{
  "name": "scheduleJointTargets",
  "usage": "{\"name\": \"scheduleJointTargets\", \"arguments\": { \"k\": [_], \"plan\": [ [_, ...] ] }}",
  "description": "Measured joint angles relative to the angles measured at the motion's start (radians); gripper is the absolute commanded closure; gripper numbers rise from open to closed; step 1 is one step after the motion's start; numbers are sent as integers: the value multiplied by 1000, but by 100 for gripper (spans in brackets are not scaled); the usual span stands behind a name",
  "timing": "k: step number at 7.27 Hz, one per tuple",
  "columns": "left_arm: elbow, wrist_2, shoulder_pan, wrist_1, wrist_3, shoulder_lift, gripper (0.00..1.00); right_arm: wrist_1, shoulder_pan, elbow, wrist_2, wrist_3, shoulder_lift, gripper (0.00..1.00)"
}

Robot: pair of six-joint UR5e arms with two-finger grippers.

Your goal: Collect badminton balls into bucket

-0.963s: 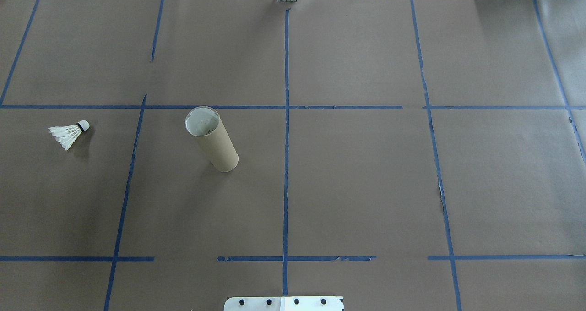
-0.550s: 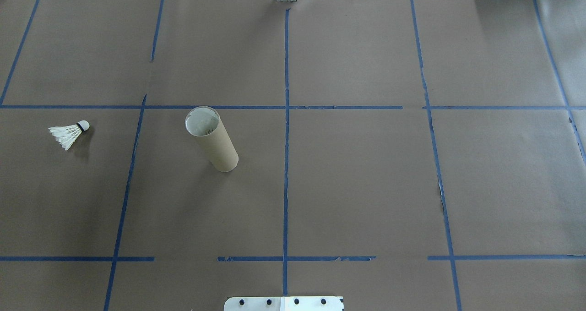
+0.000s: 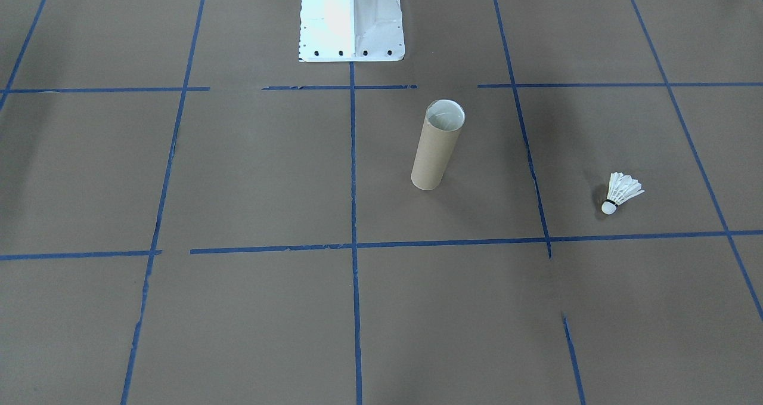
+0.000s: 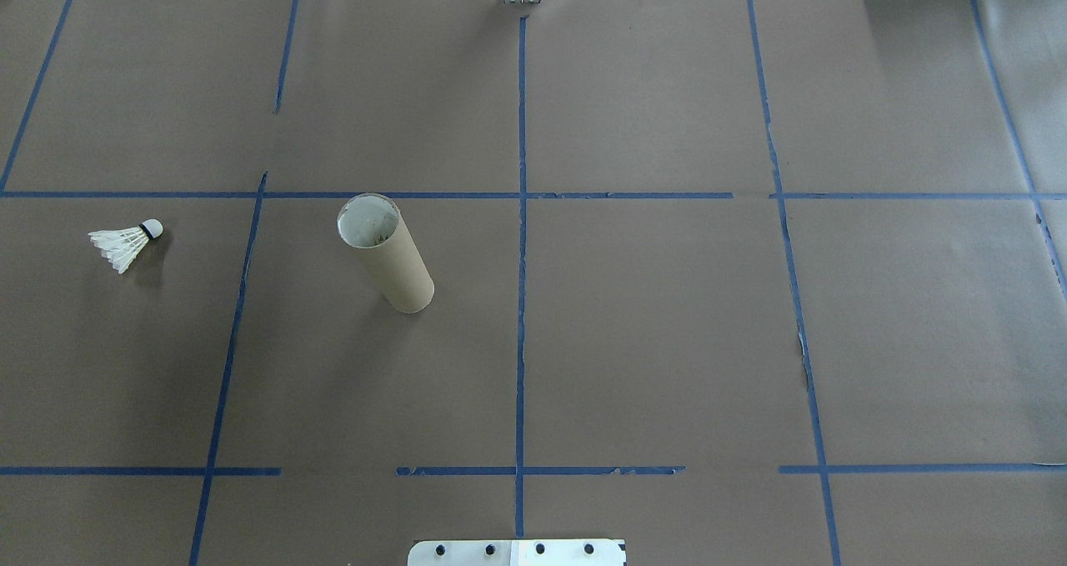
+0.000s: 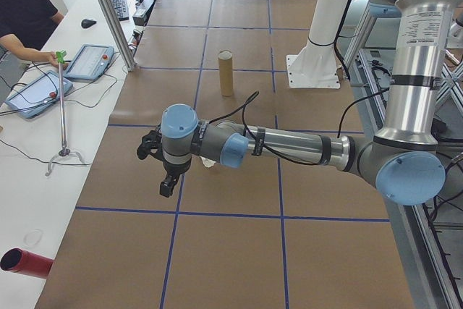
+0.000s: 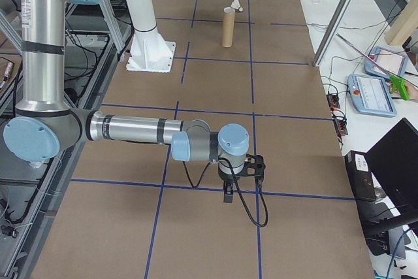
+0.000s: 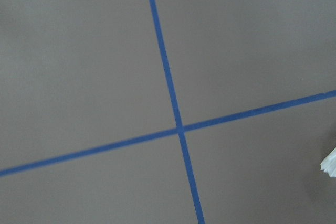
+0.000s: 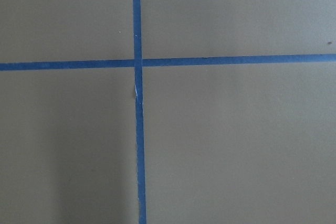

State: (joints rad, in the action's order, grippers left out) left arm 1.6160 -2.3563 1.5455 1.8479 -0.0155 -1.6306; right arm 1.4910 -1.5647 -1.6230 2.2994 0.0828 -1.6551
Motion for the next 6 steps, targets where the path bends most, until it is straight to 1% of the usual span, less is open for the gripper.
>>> {"name": "scheduleJointTargets", "arguments": {
  "k": [1, 2, 3, 4, 5, 6],
  "plan": [
    [-18, -62, -26, 68, 172, -8, 0, 0, 0, 0, 0, 0, 0, 0],
    [-24, -113, -63, 133, 347, -13, 0, 0, 0, 0, 0, 0, 0, 0],
    [-28, -135, -103, 228, 490, -9, 0, 0, 0, 0, 0, 0, 0, 0],
    [-30, -133, -142, 344, 608, 9, 0, 0, 0, 0, -1, 0, 0, 0],
    [-32, -98, -187, 495, 747, 47, 0, 0, 0, 0, 0, 0, 0, 0],
    [-36, -26, -256, 640, 908, 84, 0, 0, 0, 0, 0, 0, 0, 0]
  ]
}}
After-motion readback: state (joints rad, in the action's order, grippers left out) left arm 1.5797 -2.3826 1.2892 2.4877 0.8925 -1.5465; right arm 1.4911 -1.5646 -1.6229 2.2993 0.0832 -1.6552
